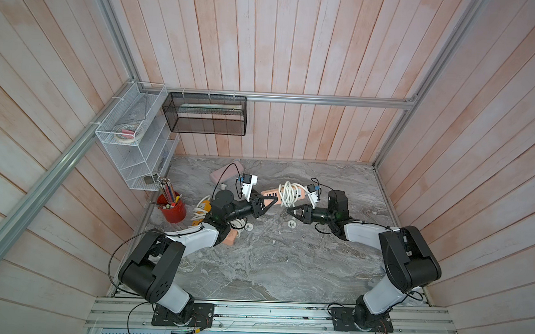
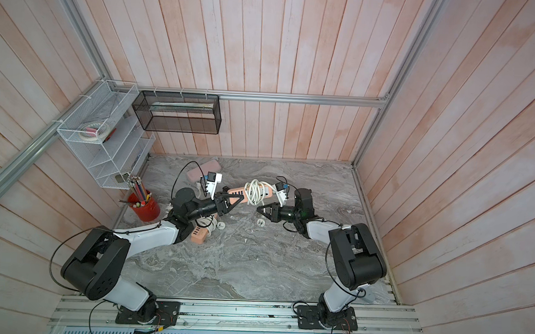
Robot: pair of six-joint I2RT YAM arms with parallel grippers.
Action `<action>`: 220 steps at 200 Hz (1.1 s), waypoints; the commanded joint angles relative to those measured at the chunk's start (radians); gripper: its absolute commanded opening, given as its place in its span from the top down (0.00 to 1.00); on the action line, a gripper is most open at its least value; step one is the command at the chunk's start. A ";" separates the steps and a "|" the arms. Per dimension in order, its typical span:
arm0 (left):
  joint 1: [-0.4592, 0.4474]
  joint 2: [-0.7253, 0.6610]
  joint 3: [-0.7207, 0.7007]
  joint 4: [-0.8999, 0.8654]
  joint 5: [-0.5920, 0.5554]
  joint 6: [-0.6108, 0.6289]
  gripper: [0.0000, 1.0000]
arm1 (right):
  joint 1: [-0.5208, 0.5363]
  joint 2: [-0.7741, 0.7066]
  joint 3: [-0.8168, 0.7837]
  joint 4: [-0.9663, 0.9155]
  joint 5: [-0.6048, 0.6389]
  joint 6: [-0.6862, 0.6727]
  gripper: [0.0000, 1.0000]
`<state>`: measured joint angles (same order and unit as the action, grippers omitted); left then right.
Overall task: Wrap the cord around the power strip
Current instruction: Place the power strip at the center of the board.
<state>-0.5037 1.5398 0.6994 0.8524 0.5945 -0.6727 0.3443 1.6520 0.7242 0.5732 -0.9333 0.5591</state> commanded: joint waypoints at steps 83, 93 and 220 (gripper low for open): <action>-0.284 0.124 -0.042 -0.135 -0.763 -0.004 1.00 | -0.092 -0.158 0.056 -0.208 0.032 0.427 1.00; -0.310 0.153 -0.036 -0.142 -0.788 -0.045 1.00 | -0.096 -0.158 0.072 -0.268 0.071 0.430 1.00; -0.442 0.390 -0.003 -0.170 -0.794 -0.388 1.00 | -0.105 -0.031 0.161 -0.579 0.411 0.393 0.53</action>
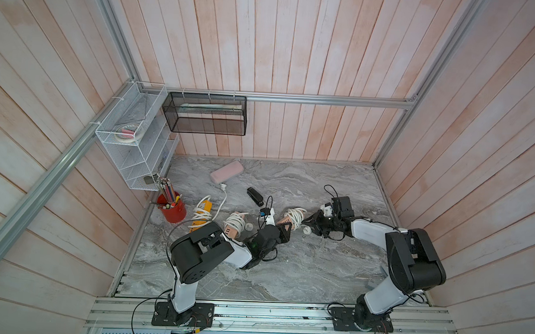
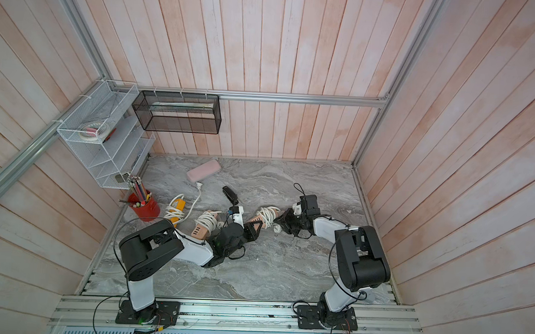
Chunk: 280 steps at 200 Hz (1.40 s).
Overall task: Wrap the cord around the power strip
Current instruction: Place the power strip at the center of the board.
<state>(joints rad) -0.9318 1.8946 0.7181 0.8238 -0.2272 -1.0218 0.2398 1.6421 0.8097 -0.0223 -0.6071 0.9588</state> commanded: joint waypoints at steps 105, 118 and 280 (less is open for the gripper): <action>-0.070 0.047 -0.022 -0.117 0.024 -0.023 1.00 | 0.162 0.027 0.251 -0.386 0.407 0.094 0.37; -0.070 0.049 -0.034 -0.098 0.026 -0.024 1.00 | 0.194 0.029 0.254 -0.415 0.430 0.110 0.35; -0.065 -0.006 -0.023 -0.067 0.110 0.130 0.56 | 0.235 0.208 0.340 -0.396 0.449 0.043 0.31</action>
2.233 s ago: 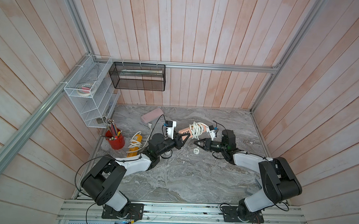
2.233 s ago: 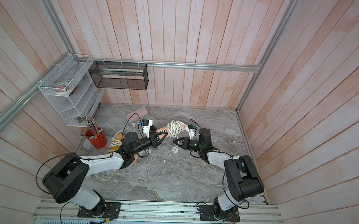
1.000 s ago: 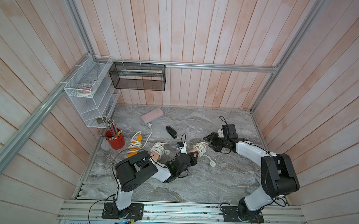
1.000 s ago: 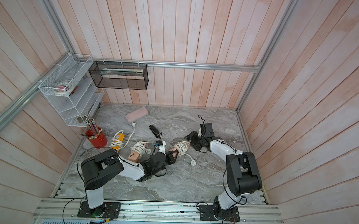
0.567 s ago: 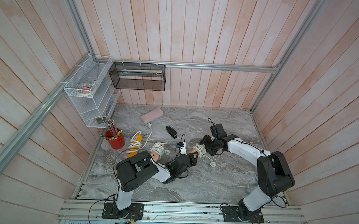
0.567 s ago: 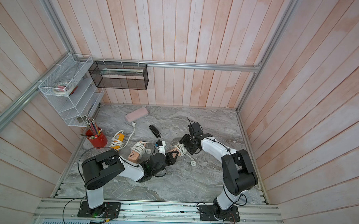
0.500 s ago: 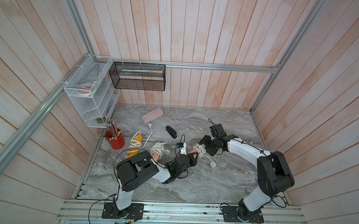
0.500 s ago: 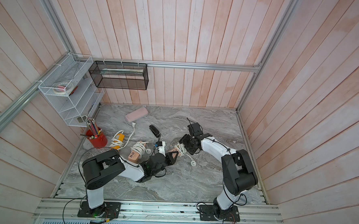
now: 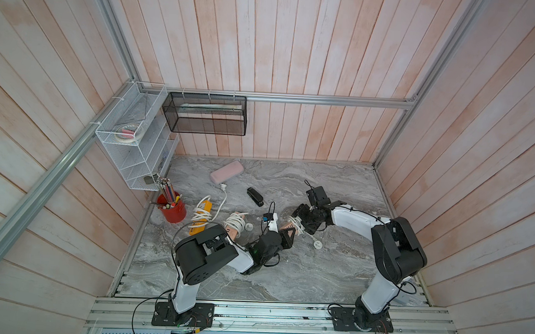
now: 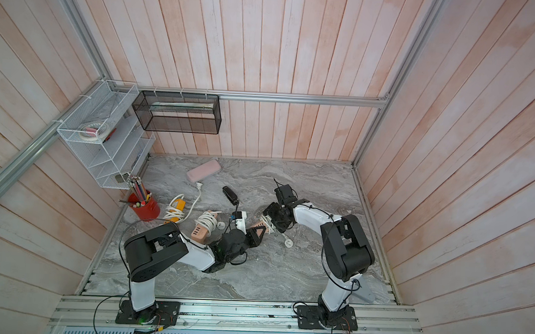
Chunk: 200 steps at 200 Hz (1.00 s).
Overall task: Wrap the cord around the power strip
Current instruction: Place the power strip at the center of the board.
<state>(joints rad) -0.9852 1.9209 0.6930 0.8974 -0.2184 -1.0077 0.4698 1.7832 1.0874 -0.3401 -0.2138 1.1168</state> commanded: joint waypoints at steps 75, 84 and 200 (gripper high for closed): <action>0.022 -0.395 -0.012 -0.426 0.094 0.418 0.25 | -0.060 0.186 0.282 -0.370 0.593 -0.736 0.33; 0.069 -0.441 -0.018 -0.459 0.090 0.448 0.25 | -0.056 0.188 0.278 -0.377 0.671 -0.816 0.27; 0.258 -0.790 -0.024 -0.750 0.008 0.739 0.25 | -0.082 0.032 0.315 -0.333 0.425 -0.908 0.02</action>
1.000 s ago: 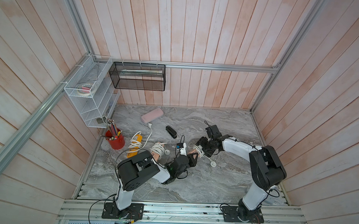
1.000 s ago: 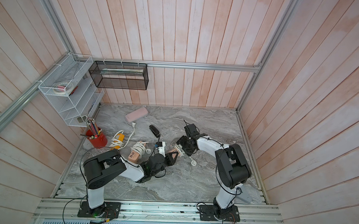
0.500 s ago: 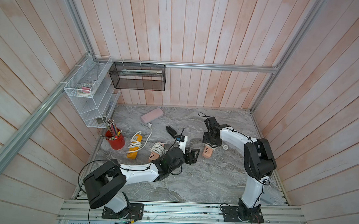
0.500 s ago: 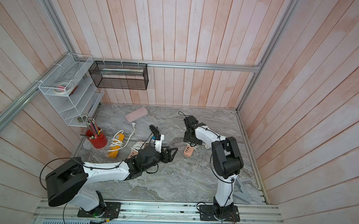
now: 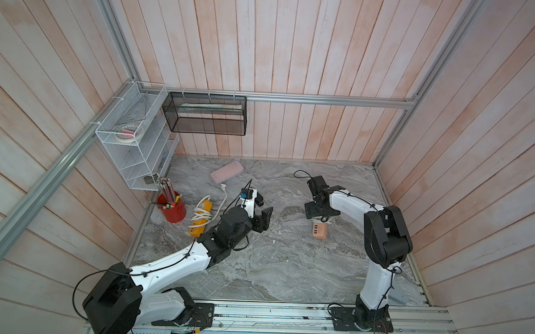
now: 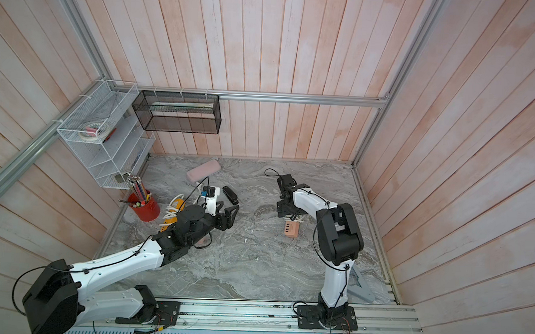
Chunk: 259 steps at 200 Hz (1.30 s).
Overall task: Wrap the cord around the power strip
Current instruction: Place the power strip at the center of the board, then reset both arms
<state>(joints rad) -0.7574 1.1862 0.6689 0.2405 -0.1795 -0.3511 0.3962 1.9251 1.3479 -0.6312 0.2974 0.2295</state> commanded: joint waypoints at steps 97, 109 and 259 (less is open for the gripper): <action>0.230 -0.245 -0.069 -0.111 -0.103 0.202 0.24 | -0.053 -0.583 -0.301 0.444 0.018 -0.046 0.02; 0.250 -0.253 -0.085 -0.097 -0.143 0.241 0.24 | -0.067 -0.671 -0.451 0.639 0.064 -0.087 0.02; 0.762 0.392 -0.452 1.071 0.217 0.374 0.00 | -0.274 -0.395 -1.240 2.173 0.025 -0.314 0.02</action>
<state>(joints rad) 0.0013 1.5238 0.2195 1.1091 -0.1757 0.0216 0.1490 1.5181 0.1371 1.3247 0.4278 -0.0734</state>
